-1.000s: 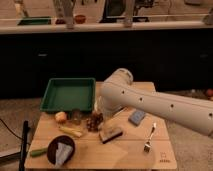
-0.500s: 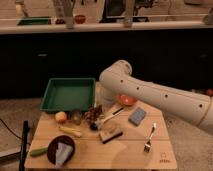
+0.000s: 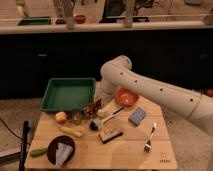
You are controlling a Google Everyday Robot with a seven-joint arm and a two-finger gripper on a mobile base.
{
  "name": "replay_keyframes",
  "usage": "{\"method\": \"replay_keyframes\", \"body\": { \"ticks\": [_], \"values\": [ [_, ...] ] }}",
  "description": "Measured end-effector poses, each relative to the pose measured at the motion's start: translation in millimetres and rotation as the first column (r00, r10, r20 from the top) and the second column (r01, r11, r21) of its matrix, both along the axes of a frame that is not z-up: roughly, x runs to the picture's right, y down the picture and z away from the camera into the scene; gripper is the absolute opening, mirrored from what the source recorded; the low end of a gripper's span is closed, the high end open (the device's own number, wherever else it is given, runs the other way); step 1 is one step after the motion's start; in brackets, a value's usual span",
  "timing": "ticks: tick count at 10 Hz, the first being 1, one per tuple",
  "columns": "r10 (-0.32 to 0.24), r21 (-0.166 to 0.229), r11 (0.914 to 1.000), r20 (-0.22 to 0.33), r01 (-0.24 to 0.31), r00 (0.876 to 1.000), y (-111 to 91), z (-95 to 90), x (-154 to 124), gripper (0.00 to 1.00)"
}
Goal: Place grapes in paper cup
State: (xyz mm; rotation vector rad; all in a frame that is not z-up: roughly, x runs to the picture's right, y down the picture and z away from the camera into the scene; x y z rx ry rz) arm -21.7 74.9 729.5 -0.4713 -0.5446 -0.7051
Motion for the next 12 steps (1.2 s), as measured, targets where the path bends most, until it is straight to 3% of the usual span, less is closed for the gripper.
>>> {"method": "replay_keyframes", "body": {
  "ticks": [6, 8, 12],
  "values": [
    [0.063, 0.015, 0.9979, -0.035, -0.063, 0.997, -22, 34.5, 9, 0.04],
    [0.076, -0.005, 0.9971, -0.045, -0.076, 0.996, -21, 45.0, 18, 0.04],
    [0.059, -0.092, 0.9938, -0.041, -0.062, 0.997, -13, 62.5, 37, 0.04]
  ]
}}
